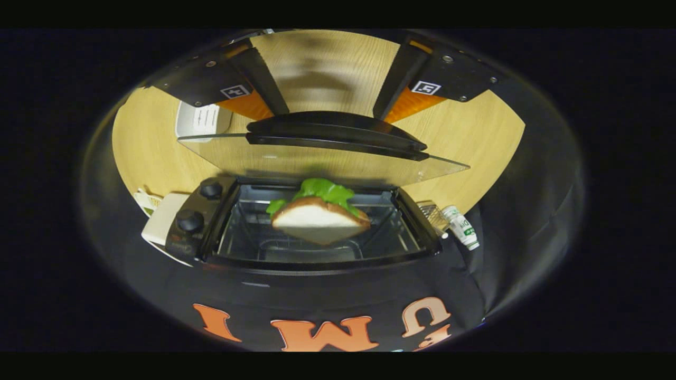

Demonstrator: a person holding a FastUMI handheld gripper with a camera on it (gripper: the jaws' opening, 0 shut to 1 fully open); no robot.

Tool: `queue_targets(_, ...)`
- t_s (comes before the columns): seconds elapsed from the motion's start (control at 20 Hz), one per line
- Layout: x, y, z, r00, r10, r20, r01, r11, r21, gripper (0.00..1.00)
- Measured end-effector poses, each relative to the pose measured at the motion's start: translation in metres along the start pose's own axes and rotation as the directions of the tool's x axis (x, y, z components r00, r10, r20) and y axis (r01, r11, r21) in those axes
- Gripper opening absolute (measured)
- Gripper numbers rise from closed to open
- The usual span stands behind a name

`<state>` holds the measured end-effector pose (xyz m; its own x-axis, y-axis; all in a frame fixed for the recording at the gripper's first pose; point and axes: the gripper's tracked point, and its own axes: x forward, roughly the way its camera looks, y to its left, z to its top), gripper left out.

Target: Open the toaster oven, put the food inside, and close the toaster oven door.

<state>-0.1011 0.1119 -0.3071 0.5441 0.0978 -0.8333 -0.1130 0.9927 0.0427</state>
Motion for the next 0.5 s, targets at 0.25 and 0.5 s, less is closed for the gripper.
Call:
queue_targets(0.25, 0.006, -0.008, 0.050, 0.998, -0.009, 0.069, 0.008, 1.000, 0.016, 0.95)
queue_targets(0.5, 0.011, -0.013, 0.092, 0.990, -0.030, 0.135, 0.027, 0.999, 0.023, 0.95)
